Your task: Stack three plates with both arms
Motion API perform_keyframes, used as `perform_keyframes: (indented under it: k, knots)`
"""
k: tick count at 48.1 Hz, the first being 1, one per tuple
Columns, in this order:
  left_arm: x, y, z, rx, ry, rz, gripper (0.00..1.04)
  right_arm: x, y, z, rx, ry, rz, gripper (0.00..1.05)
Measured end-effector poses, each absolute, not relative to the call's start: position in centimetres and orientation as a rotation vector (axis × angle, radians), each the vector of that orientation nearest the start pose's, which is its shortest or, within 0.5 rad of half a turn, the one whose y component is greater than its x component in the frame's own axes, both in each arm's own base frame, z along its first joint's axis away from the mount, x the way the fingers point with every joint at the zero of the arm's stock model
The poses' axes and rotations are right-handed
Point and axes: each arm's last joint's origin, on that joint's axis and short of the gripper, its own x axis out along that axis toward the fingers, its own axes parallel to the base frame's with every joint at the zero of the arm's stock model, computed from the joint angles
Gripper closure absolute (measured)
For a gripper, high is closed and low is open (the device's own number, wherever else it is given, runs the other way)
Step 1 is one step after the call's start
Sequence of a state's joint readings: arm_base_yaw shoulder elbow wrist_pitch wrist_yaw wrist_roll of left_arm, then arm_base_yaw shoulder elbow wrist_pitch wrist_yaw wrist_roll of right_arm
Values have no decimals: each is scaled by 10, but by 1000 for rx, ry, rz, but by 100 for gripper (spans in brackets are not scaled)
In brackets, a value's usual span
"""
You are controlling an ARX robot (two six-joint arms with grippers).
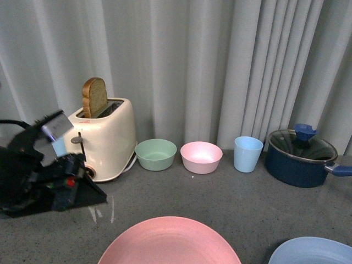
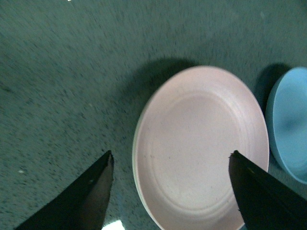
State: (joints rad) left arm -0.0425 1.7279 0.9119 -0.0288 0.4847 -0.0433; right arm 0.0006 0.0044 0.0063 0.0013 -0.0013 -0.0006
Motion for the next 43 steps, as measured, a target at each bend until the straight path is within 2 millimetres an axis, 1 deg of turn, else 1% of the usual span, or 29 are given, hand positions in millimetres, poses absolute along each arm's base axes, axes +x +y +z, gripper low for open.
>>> perform_keyframes:
  k: [3,7,9,12,15,17,20,22,24,26,29,35,36,37,38,39,41,43]
  knots:
    - [324,-18,167,-215,706,-473,19,98,0,165,0,-3,2,7]
    - [302,-10,183,-170,479,-427,6,98,0,165,0,-3,2,7]
    - [294,-10,191,-153,392,-428,7,98,0,165,-1,-3,2,7]
    - [291,-10,202,-140,324,-433,7,98,0,165,-1,-3,2,7]
    - [290,-10,204,-138,312,-433,7,98,0,165,-1,-3,2,7]
    - [291,-11,200,-129,312,-412,8,98,0,165,-1,-3,2,7]
    - [287,-9,190,-63,200,-233,18,98,0,165,0,-3,2,7]
    - [278,-6,183,-39,137,-137,25,98,0,165,-1,-3,3,7]
    - [265,-2,181,-24,58,-21,36,98,0,165,0,-3,0,7]
    - [255,1,184,-21,18,6,45,98,0,165,-1,-3,1,7]
    - [243,1,186,-19,-4,8,56,98,0,165,-1,-3,2,7]
    - [225,0,180,-15,6,2,75,98,0,165,-1,-3,2,7]
    - [221,0,178,-14,10,0,81,98,0,165,-1,-3,2,7]
    - [219,0,177,-14,12,0,82,98,0,165,0,-3,1,7]
    - [215,0,177,-11,12,0,88,98,0,165,0,-3,1,7]
    - [213,0,176,-11,12,-1,90,98,0,165,-1,-3,2,7]
    - [206,0,176,-10,8,0,100,98,0,165,-1,-3,2,7]
    - [199,0,175,-8,6,0,101,98,0,165,-1,-3,2,7]
